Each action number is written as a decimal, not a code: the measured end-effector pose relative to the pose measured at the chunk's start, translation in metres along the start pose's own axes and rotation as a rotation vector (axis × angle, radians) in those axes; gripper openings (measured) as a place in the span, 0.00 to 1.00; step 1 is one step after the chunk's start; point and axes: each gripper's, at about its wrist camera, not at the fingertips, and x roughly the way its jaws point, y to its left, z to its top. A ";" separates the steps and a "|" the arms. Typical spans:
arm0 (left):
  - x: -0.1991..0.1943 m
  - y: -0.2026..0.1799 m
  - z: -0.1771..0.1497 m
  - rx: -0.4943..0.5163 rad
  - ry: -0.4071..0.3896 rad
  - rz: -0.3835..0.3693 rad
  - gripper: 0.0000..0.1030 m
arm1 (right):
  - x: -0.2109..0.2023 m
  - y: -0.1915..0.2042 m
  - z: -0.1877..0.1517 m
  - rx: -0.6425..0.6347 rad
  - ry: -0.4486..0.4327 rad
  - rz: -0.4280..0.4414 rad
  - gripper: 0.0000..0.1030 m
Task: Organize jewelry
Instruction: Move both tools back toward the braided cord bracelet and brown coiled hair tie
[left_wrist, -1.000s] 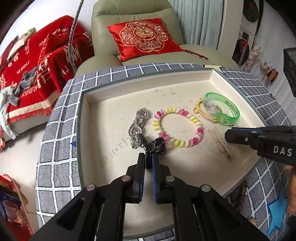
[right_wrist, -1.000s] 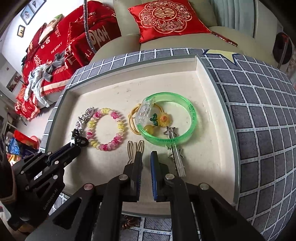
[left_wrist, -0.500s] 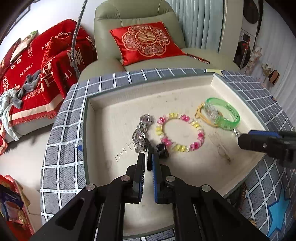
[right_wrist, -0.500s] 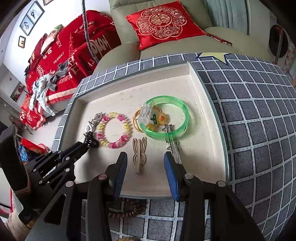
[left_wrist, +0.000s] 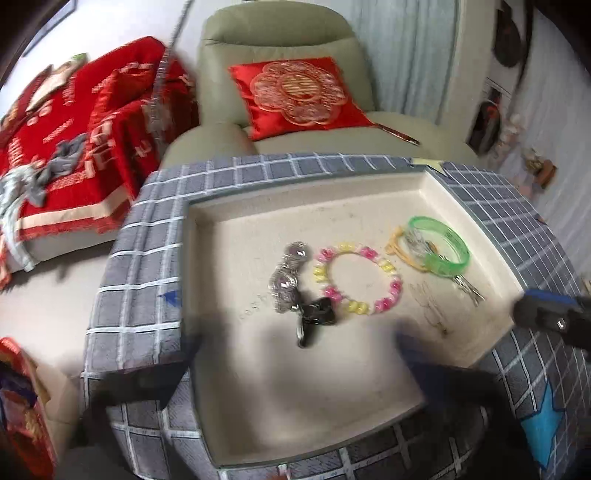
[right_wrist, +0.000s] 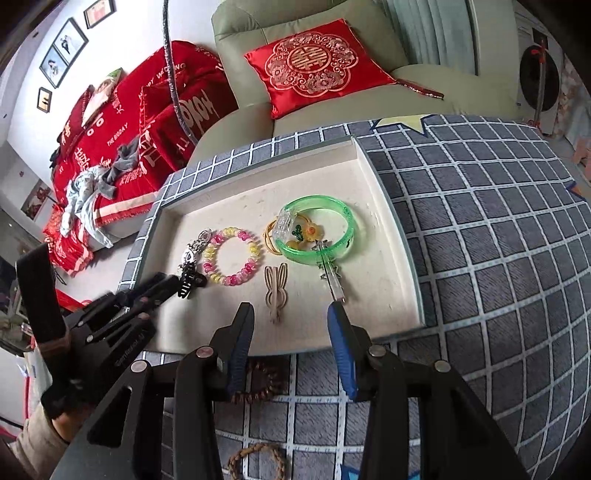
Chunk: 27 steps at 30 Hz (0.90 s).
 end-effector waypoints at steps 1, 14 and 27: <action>-0.001 0.000 0.000 0.007 -0.014 0.003 1.00 | -0.003 0.000 -0.002 -0.001 -0.004 -0.003 0.46; -0.033 0.001 -0.020 0.005 -0.052 -0.017 1.00 | -0.038 0.002 -0.037 -0.033 -0.065 -0.023 0.99; -0.068 -0.030 -0.059 0.077 -0.005 -0.134 1.00 | -0.056 -0.004 -0.090 -0.043 -0.004 -0.044 1.00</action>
